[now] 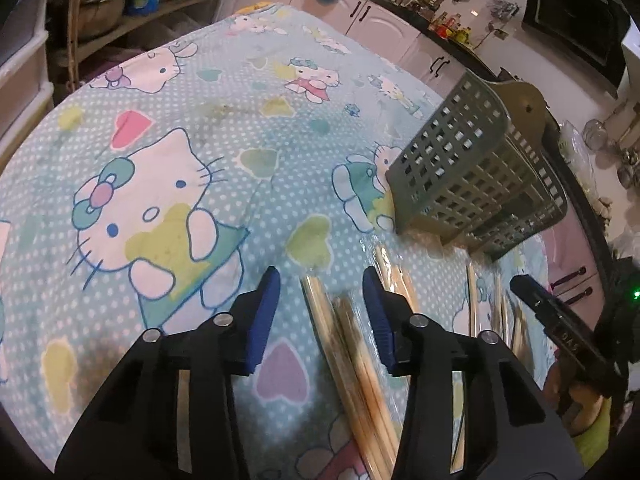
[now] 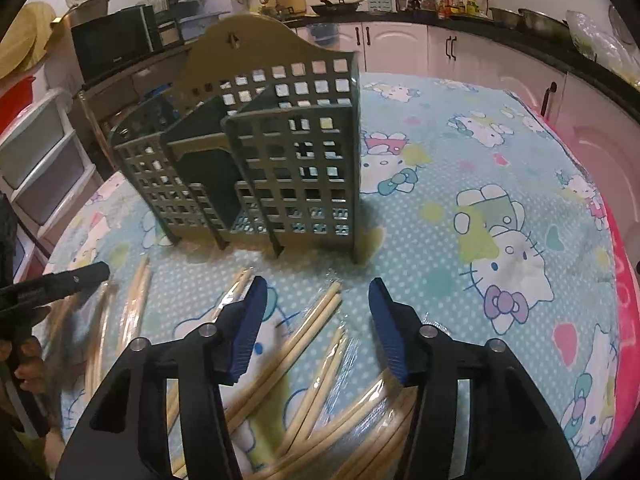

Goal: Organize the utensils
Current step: 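Lower the right tool onto a wrapped chopstick and close it while the left tool grasps another, then lift the chopsticks with both tools and carry them above the slotted holder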

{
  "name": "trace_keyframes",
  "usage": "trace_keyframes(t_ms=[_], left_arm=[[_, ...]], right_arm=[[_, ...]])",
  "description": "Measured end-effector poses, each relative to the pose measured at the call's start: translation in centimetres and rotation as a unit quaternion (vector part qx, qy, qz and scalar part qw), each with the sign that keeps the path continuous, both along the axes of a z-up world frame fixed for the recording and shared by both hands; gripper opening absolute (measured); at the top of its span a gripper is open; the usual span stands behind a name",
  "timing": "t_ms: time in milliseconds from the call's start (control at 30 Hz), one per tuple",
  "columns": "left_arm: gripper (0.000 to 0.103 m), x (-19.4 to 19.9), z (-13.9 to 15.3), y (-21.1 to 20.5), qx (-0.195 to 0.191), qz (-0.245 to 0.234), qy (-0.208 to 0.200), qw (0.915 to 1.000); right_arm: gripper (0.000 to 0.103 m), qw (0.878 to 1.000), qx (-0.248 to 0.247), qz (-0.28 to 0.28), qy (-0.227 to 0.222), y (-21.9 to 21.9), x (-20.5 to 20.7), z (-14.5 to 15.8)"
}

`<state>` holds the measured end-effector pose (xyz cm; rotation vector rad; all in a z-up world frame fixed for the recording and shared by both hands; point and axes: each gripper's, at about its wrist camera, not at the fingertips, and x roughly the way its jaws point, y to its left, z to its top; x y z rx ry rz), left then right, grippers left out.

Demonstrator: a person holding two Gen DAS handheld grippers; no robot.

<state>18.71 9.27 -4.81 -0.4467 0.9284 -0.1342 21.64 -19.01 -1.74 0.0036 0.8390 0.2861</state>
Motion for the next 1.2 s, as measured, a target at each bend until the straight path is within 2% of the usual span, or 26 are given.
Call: trace_keyframes(t_ms=[167,267,367,433,467,600,933,1200], left_arm=[[0.027,0.6,-0.3,-0.1,0.008,0.000,0.002,1.0000],[0.021,0.9,-0.3,0.0,0.011,0.002,0.004,0.9999],[0.013,1.1,-0.4,0.5,0.011,0.007,0.007,0.9999],[0.009,1.2,-0.4,0.7,0.009,0.006,0.007,0.9999],[0.009,1.2,-0.4,0.8,0.009,0.005,0.008,0.9999],[0.004,1.0,0.1,1.0,0.014,0.004,0.006,0.9999],[0.002,-0.5,4.3,1.5,0.025,0.008,-0.045,0.9986],[0.002,-1.7,8.5,1.1,0.038,0.009,-0.096,0.9946]], right_arm=[[0.046,1.000,0.001,-0.002,0.010,0.2,1.3,-0.9],[0.043,1.000,0.004,-0.003,0.022,0.3,2.1,-1.6],[0.035,0.999,0.009,-0.004,0.032,0.3,2.7,-2.2],[0.022,0.999,0.013,-0.007,0.032,0.1,2.9,-2.3],[0.019,0.999,0.017,-0.008,0.033,0.0,2.9,-2.3],[0.014,0.999,0.037,0.000,0.033,-0.5,2.8,-2.0],[0.012,0.996,0.076,0.050,-0.004,0.4,0.5,1.6],[0.009,0.991,0.087,0.086,-0.059,1.3,-1.4,6.1]])
